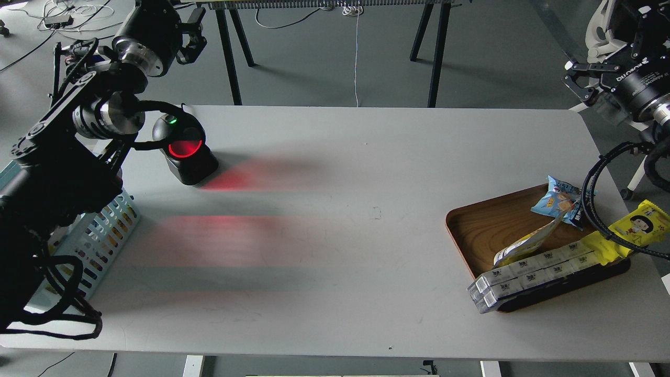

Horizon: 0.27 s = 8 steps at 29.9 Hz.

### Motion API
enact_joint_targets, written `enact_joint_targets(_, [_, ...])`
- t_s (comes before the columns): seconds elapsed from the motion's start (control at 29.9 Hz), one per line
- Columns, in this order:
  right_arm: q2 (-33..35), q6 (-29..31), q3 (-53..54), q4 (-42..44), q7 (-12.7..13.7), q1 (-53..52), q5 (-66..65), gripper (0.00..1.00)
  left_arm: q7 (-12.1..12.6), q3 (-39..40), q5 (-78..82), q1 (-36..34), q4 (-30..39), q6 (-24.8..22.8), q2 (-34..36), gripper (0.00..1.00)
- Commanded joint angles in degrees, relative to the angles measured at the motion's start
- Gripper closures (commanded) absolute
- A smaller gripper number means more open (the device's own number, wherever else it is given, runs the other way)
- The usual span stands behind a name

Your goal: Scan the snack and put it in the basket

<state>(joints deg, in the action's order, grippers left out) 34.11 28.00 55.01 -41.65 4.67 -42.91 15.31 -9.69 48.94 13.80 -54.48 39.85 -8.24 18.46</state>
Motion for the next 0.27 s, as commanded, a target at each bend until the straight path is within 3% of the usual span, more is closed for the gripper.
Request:
enact_joint_targets(0.0, [-0.01,0.00,0.19,0.07,-0.01,0.10,0.16,0.01,0.20,0.98,-3.33,0.42,-0.82,-2.03,-0.09,0.01])
enact_joint_targets(0.23, [-0.45,0.00,0.28,-0.01,-0.10,0.10,0.16,0.01,-0.07,0.98,-5.53,1.57,-0.73,-4.32,0.79,0.01])
